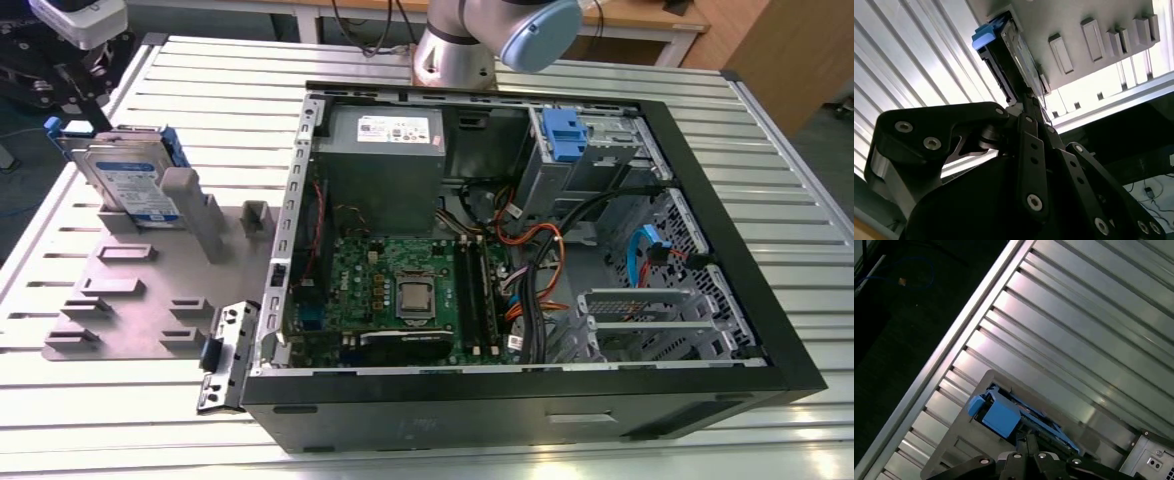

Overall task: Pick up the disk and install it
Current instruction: 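Pick up the disk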

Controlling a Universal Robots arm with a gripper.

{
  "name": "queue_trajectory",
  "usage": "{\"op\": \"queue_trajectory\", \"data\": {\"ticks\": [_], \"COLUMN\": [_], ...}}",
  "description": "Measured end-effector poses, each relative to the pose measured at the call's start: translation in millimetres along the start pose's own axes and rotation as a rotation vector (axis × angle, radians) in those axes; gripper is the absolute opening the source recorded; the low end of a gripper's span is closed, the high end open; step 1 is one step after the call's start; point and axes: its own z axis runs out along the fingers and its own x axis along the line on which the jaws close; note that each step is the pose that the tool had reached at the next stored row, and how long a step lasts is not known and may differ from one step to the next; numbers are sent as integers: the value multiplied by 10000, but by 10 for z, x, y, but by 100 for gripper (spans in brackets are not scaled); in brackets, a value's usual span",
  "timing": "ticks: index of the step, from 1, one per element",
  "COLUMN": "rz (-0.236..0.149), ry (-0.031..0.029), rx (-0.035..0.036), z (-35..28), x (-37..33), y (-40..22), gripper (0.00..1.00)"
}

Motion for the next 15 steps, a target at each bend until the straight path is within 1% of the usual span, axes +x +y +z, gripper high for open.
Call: {"op": "queue_trajectory", "data": {"ticks": [10,15], "rz": [-961,-1369], "ry": [36,52], "rx": [-17,-24], "z": [0,0], "x": [0,0], "y": [0,0], "gripper": [11,11]}}
